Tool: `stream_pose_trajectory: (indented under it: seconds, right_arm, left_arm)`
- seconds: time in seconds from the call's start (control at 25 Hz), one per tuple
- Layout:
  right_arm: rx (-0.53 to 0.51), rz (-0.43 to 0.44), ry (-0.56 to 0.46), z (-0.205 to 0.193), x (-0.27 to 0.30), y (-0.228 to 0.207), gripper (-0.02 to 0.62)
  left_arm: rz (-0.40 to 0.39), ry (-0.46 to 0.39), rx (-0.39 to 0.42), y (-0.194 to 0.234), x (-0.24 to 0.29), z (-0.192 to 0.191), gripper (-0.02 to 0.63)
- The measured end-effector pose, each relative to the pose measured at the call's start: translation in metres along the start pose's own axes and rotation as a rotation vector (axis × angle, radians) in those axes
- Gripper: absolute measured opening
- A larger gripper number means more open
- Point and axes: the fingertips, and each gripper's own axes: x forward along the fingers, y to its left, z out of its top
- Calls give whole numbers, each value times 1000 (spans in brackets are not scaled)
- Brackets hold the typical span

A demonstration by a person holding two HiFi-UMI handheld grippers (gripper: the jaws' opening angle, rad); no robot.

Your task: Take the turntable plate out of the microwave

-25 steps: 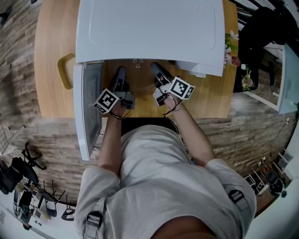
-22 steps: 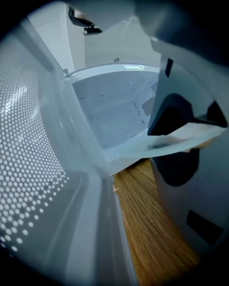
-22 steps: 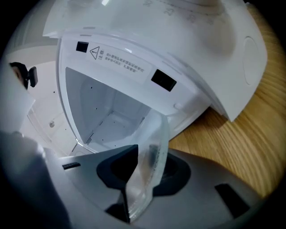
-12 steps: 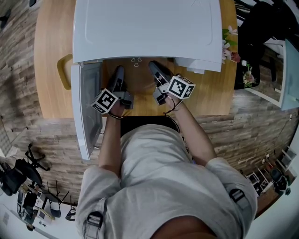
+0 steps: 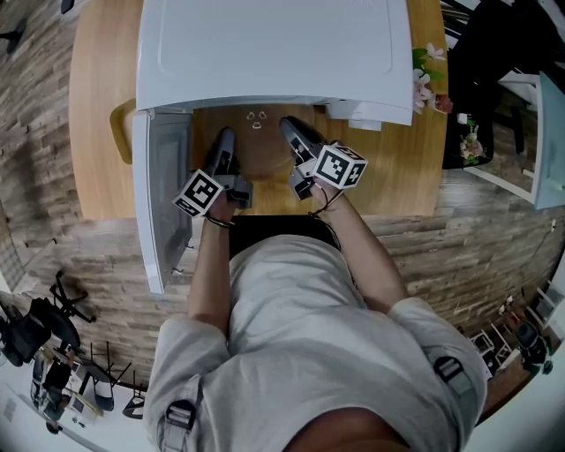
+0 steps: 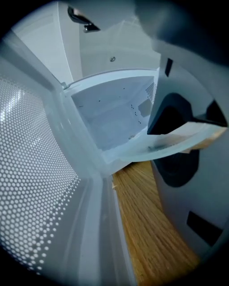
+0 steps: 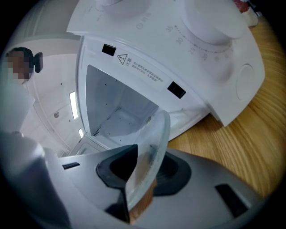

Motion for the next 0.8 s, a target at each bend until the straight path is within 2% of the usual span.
stream_pose_trajectory:
  seconds: [0.8]
  right_arm:
    - [-41, 60, 27, -9, -22, 14, 107]
  left_arm:
    - [1, -47, 29, -12, -28, -14, 110]
